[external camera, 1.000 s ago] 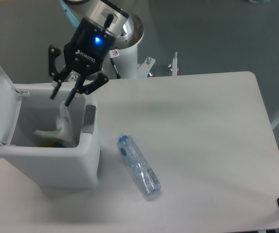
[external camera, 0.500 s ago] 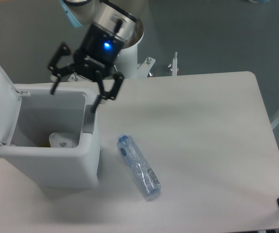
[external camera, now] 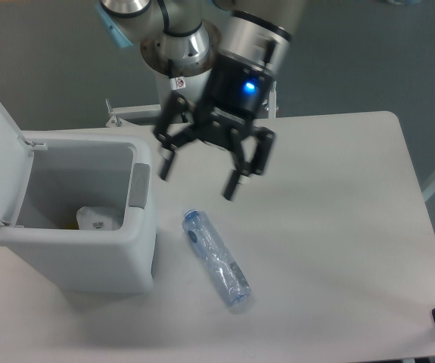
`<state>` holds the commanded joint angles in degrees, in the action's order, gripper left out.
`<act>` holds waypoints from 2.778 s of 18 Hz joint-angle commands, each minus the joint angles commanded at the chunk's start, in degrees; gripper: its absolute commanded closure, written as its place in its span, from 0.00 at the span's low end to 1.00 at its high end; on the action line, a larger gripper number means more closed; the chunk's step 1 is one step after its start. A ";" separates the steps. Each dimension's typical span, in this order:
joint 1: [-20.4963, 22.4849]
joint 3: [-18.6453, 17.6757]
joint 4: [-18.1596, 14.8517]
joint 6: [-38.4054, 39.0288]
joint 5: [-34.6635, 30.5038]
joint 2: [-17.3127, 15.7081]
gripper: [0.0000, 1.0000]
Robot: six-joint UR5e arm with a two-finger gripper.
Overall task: Place the trash in the trash can
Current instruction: 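Move the open gripper over the clear plastic bottle, then lower the gripper and close it around the bottle's body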
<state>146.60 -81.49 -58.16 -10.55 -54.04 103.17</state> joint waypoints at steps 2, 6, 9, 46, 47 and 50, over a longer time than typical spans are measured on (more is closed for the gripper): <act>0.00 3.95 -5.18 -0.09 -2.11 3.07 0.00; -0.35 11.95 -15.21 -0.09 -6.51 10.37 0.00; -0.70 13.55 -17.59 -0.09 -9.41 13.36 0.00; -13.89 12.76 -17.60 5.53 -40.88 29.81 0.07; -14.15 12.76 -17.60 5.80 -40.97 30.07 0.07; -14.68 12.76 -17.60 6.06 -43.25 30.77 0.09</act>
<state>131.93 -68.73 -75.76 -4.48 -97.29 133.94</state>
